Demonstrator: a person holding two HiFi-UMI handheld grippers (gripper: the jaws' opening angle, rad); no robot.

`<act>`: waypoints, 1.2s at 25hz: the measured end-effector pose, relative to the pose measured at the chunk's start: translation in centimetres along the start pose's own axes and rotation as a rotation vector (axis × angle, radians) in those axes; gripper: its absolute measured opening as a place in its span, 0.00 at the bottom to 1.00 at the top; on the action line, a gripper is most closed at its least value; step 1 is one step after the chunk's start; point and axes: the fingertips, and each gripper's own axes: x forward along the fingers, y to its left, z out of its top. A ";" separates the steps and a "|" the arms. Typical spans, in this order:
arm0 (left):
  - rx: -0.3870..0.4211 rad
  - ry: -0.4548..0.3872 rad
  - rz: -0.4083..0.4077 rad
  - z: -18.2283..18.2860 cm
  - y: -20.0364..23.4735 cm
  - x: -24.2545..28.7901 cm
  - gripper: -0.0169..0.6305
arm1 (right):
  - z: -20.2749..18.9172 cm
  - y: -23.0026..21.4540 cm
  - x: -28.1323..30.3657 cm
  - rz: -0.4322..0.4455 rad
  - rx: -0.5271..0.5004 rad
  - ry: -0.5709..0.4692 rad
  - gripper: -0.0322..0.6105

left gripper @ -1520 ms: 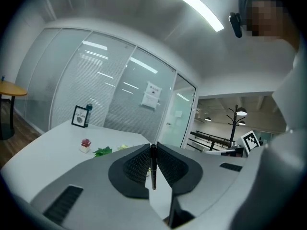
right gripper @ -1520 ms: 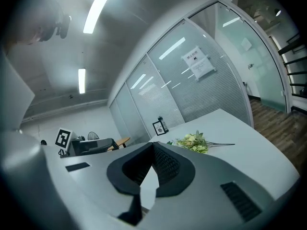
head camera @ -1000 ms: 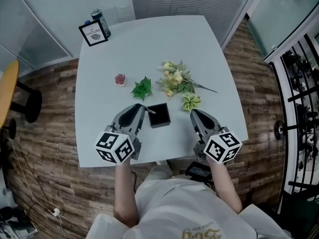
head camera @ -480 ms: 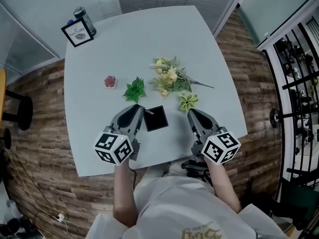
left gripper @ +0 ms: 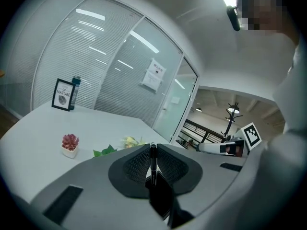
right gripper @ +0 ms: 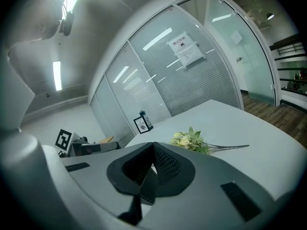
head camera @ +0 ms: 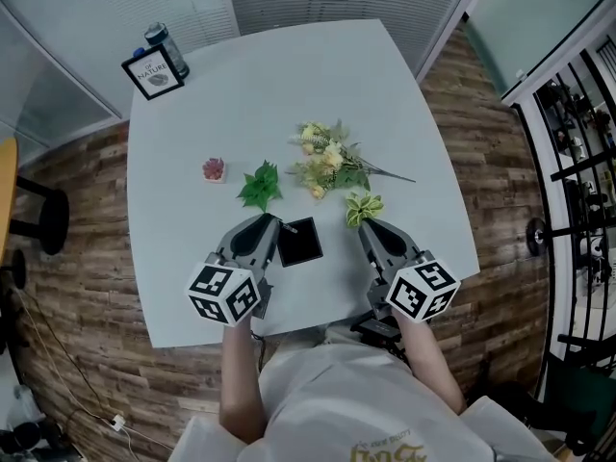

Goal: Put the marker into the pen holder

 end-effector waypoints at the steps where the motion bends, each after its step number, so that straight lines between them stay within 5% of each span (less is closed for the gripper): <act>1: 0.000 0.002 0.004 -0.2 0.1 0.0 0.10 | -0.2 -0.2 -0.1 -0.002 0.003 0.002 0.08; 22: -0.005 0.067 0.038 -3.7 1.0 0.7 0.10 | -3.6 -1.5 0.6 -0.001 0.048 0.073 0.08; 30: 0.056 0.126 0.052 -5.4 0.5 1.7 0.10 | -3.9 -1.6 1.0 0.010 0.058 0.083 0.08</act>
